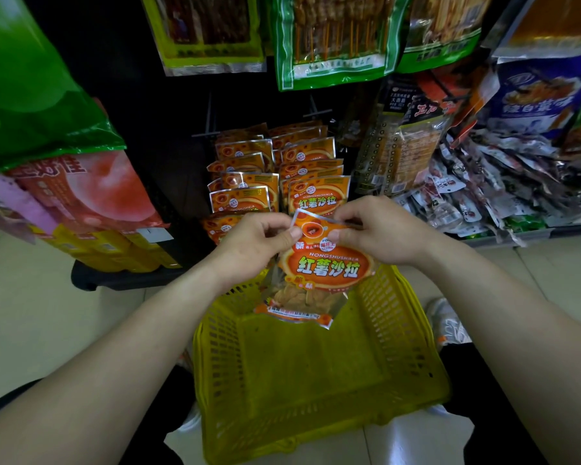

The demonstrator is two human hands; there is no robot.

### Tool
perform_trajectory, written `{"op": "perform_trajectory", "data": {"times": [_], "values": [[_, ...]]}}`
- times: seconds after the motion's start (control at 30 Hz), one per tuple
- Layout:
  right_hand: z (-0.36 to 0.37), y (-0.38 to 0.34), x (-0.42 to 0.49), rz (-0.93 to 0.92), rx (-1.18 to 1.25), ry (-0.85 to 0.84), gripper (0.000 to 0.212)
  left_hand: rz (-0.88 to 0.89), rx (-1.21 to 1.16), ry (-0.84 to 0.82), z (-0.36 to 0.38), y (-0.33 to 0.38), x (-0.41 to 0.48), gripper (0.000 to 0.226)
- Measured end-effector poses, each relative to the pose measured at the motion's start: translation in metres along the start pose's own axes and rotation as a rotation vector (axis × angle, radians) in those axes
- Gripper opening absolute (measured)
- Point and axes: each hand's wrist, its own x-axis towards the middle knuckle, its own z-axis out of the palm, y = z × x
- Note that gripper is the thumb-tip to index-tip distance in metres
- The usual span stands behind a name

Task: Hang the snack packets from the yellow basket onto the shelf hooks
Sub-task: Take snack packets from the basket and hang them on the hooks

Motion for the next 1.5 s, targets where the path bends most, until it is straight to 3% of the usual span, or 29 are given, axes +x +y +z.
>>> {"op": "perform_trajectory", "data": {"times": [0.23,0.37,0.57,0.87,1.23,1.5], "values": [[0.000,-0.004,-0.009,0.015,-0.022,-0.054,0.019,-0.118,-0.013,-0.048,-0.001,-0.009,0.003,0.019],[-0.010,-0.004,-0.013,0.039,-0.176,0.103,0.014,-0.080,0.014,0.082,-0.009,-0.007,0.008,0.010],[-0.046,-0.005,0.005,0.018,-0.394,0.305,0.017,-0.128,0.083,0.259,-0.031,-0.017,0.017,0.013],[-0.038,0.015,0.091,0.022,-0.473,0.109,0.024,-0.153,0.238,0.249,-0.035,-0.051,0.035,0.013],[0.024,0.067,0.144,0.064,-0.489,0.072,0.021,-0.243,0.405,0.141,0.008,-0.114,0.091,0.009],[0.047,0.096,0.164,0.101,-0.472,0.053,0.026,-0.271,0.361,0.039,0.053,-0.158,0.137,0.034]]}}
